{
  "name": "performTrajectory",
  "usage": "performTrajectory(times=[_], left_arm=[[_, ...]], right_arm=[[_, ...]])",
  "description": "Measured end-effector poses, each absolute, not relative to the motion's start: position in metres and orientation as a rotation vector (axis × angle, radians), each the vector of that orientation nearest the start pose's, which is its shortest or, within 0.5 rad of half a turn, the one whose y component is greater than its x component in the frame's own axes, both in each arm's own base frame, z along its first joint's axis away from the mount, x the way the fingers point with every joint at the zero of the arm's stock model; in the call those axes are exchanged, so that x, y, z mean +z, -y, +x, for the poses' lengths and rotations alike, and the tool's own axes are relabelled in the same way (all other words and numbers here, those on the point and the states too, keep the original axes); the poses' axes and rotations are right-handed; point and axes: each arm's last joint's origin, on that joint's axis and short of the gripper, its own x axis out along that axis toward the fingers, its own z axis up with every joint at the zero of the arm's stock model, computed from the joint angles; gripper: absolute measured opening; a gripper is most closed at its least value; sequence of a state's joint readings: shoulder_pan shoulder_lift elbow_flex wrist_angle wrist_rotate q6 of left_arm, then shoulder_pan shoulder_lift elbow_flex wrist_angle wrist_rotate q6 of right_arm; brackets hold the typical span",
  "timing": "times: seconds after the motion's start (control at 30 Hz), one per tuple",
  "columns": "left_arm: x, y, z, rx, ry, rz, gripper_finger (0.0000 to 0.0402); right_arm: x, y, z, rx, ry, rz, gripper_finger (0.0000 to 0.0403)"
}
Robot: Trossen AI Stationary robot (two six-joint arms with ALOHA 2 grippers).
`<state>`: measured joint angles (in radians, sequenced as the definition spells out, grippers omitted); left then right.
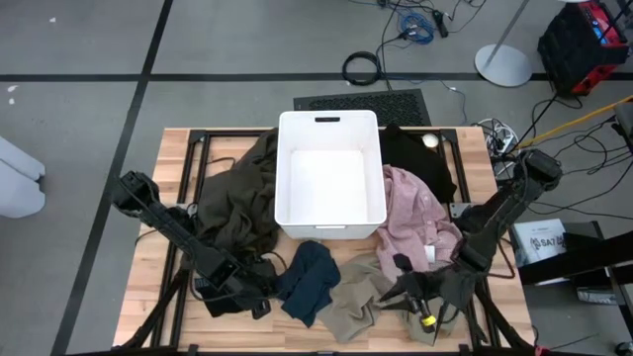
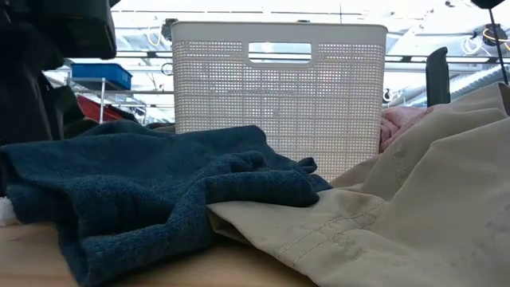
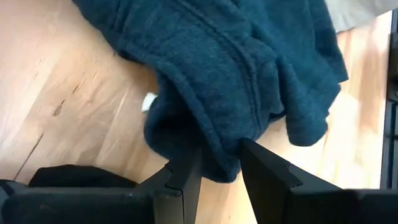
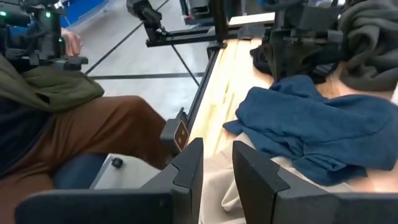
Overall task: Sort clothes
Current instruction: Put the blue shorts into the white laundry bin
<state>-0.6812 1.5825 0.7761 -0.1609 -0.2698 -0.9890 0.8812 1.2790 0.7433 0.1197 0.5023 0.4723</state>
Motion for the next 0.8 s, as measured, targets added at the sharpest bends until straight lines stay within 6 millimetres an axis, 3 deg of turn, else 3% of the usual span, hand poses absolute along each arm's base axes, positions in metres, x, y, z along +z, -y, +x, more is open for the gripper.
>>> performTrajectory(times=[0.27,0.53,0.6,0.73,0.8], left_arm=[[0.154,0.177,0.237,0.064,-0.882,-0.447,0.0118],[0.126,0.171,0.253,0.111,-0.909,-0.409,0.0114],[0.124,0.171,0.254,0.106,-0.922,-0.405,0.0096],[0.128,0.175,0.254,0.060,-0.922,-0.363,0.0020],[0.135,0.177,0.256,0.028,-0.912,-0.349,0.0013]], right_arm=[[0.235,-0.210,0.183,0.240,-0.392,0.179,0.0075],[0.226,-0.209,0.190,0.210,-0.411,0.164,0.0075],[0.226,-0.208,0.191,0.207,-0.412,0.163,0.0075],[0.226,-0.208,0.191,0.207,-0.412,0.163,0.0075],[0.226,-0.208,0.191,0.208,-0.411,0.160,0.0075]])
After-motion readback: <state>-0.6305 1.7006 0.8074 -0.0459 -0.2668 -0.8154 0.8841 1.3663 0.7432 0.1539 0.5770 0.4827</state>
